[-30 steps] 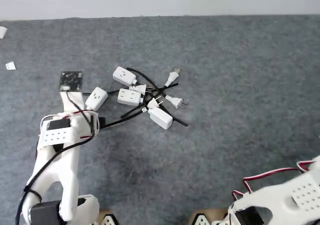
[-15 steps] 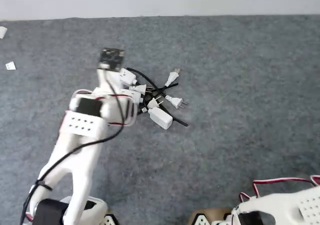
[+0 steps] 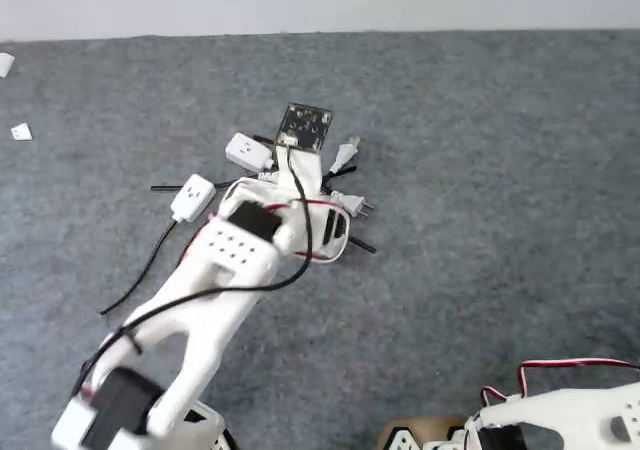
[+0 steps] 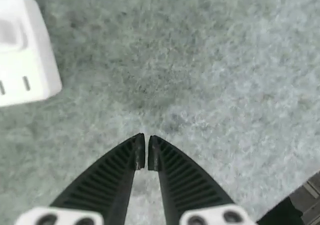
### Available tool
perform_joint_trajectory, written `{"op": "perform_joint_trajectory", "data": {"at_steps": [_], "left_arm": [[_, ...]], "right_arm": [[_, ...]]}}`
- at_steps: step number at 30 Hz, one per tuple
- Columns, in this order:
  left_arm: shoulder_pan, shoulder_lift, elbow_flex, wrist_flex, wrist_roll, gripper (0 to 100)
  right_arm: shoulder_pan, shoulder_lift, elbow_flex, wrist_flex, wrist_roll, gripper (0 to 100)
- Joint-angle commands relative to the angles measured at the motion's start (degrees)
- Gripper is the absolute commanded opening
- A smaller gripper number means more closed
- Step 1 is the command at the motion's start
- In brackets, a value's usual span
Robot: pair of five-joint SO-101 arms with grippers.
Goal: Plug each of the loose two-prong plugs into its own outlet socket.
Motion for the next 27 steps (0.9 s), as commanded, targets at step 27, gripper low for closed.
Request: {"op": "perform_joint_trajectory", "data": {"at_steps": [27], "left_arm": [[-1.85, 15.38, -3.82, 0.53, 12.84, 11]], "right_arm": [[-0.22, -0.48, -0.79, -4.53, -1.93, 0.9]]}}
